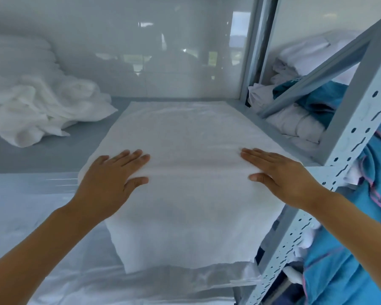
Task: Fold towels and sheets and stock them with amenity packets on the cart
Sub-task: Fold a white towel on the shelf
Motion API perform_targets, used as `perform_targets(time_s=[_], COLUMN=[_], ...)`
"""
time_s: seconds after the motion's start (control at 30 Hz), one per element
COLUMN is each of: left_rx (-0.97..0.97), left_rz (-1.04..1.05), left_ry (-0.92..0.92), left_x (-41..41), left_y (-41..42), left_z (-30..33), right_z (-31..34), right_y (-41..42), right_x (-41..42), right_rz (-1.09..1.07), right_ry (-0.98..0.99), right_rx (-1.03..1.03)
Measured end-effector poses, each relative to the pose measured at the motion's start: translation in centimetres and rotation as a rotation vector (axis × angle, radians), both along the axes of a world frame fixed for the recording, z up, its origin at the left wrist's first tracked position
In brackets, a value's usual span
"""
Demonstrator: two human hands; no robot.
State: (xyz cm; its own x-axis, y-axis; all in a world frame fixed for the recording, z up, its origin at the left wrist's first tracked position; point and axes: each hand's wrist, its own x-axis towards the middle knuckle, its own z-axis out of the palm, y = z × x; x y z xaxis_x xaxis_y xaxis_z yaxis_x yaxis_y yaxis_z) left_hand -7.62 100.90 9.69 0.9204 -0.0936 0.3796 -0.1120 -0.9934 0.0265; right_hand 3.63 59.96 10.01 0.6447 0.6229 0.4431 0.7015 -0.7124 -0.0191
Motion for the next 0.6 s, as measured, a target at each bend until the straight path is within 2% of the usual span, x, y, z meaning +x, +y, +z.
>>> perform_targets(time_s=[0.13,0.27,0.47,0.6], left_rx=[-0.104,-0.116,-0.112,-0.164], left_rz=[-0.016,0.073,0.093,0.109], left_ry=[-0.294,-0.448,-0.488,-0.450], left_x=[-1.7,-2.9,-6.7,-9.5], left_y=[-1.2,-2.4,-4.4,-4.2], left_z=[-1.4,-1.3,-0.7,-0.9], right_z=[-1.3,-2.4,-2.1,-1.4], right_y=[-0.1,-0.5,-2.7,-3.1], right_x=[-0.7,-1.6,-3.7,-6.3], right_rz=[0.056,0.085,0.088,0.023], right_ry=[-0.182,-0.372,-0.397,-0.320], right_rx=[0.151,0.291,0.359,0.266])
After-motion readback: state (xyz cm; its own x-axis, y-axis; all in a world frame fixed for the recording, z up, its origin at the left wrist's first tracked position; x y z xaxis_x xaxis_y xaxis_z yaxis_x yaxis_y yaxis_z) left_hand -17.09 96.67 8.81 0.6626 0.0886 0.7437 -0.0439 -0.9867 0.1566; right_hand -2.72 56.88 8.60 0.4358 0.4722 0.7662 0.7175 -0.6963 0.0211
